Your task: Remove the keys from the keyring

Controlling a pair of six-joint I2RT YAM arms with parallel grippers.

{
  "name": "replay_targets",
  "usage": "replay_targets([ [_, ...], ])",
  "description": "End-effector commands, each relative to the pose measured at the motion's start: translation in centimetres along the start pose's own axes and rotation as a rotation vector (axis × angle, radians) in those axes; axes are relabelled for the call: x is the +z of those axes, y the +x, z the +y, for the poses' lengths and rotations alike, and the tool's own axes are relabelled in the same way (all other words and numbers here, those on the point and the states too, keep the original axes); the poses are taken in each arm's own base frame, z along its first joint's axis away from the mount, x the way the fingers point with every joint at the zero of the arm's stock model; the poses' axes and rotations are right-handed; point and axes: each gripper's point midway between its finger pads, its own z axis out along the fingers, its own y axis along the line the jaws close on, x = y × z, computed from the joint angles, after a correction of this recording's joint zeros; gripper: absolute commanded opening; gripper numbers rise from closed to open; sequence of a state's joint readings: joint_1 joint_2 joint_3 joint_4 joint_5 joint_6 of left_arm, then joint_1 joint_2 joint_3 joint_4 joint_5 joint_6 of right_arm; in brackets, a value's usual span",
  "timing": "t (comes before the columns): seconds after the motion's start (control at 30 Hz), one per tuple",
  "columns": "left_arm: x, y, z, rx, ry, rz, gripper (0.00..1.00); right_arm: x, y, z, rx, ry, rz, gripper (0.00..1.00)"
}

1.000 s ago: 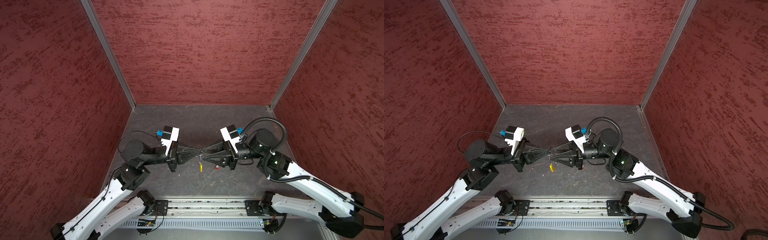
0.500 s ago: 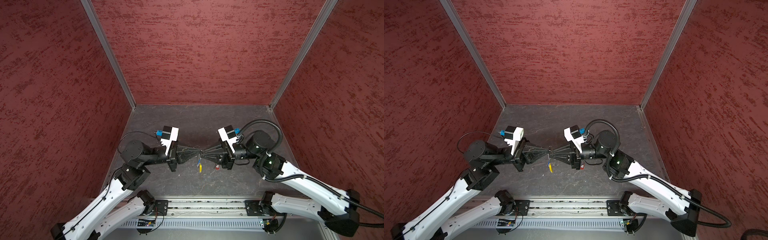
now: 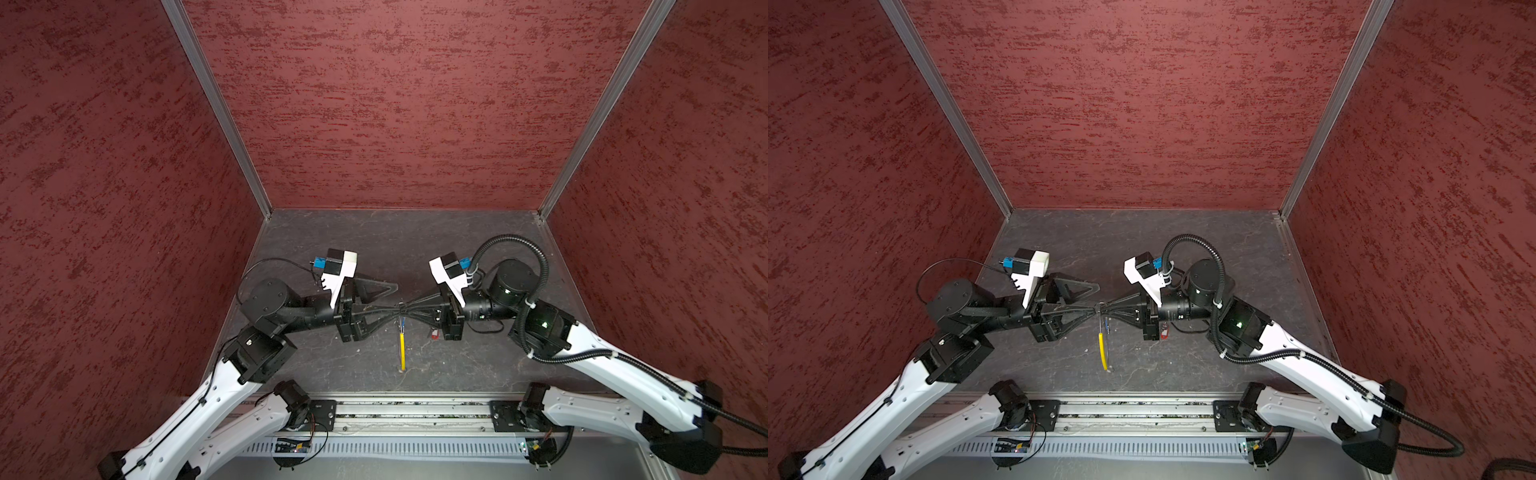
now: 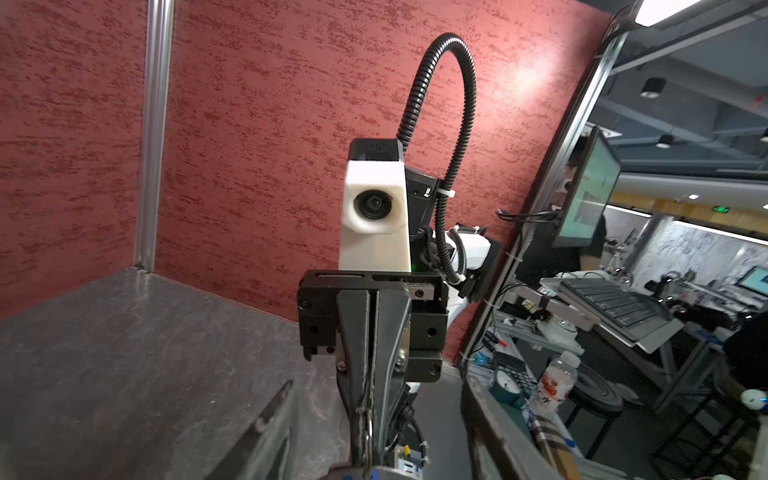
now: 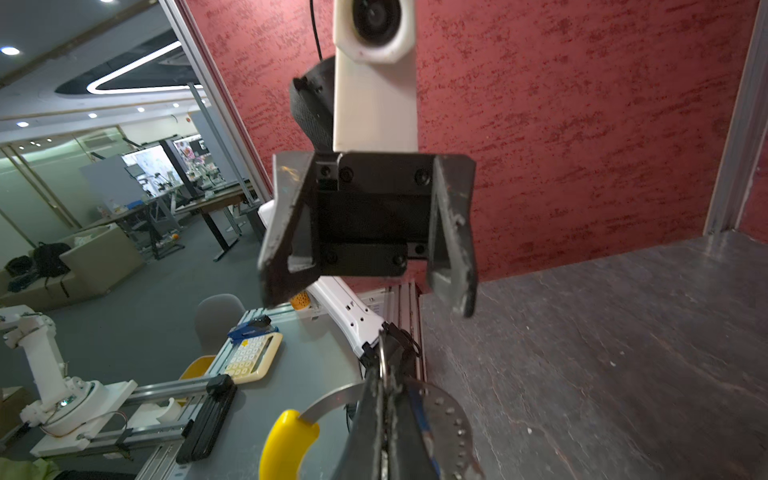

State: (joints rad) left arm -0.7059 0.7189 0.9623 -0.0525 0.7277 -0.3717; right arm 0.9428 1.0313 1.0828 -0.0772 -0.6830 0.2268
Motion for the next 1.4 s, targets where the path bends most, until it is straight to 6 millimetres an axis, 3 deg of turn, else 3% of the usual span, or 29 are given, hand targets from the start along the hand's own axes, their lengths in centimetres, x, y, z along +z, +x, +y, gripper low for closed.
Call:
replay_targets([
  [0.0, -0.3, 0.3, 0.5, -0.025, -0.056, 0.066, 0.69, -0.9, 0.2, -0.4, -0.011, 0.088, 0.064, 0.0],
  [0.1, -0.1, 1.5, 1.2, -0.076, -0.079, 0.148, 0.73, -1.2, 1.1, -0.6, 0.008, 0.106, 0.12, 0.0],
  [0.27, 0.2, 3.0, 1.9, -0.15, -0.068, 0.256, 0.7, -1.6, 2.2, -0.5, -0.009, 0.106, 0.2, 0.0],
  [0.43, 0.6, 3.6, 2.3, -0.203, -0.025, 0.31, 0.48, -1.7, 3.2, -0.7, -0.012, 0.08, 0.28, 0.0],
  [0.7, 1.0, 4.0, 2.5, -0.248, 0.015, 0.354, 0.32, -2.3, 2.7, -1.6, -0.012, 0.101, 0.283, 0.0],
  [1.07, 1.5, 4.7, 3.9, -0.245, -0.021, 0.372, 0.36, -2.4, 1.7, -2.3, 0.0, 0.091, 0.259, 0.0],
  [1.37, 2.1, 4.6, 4.6, -0.245, -0.006, 0.379, 0.28, -2.5, 1.0, -3.1, 0.015, 0.097, 0.244, 0.0],
])
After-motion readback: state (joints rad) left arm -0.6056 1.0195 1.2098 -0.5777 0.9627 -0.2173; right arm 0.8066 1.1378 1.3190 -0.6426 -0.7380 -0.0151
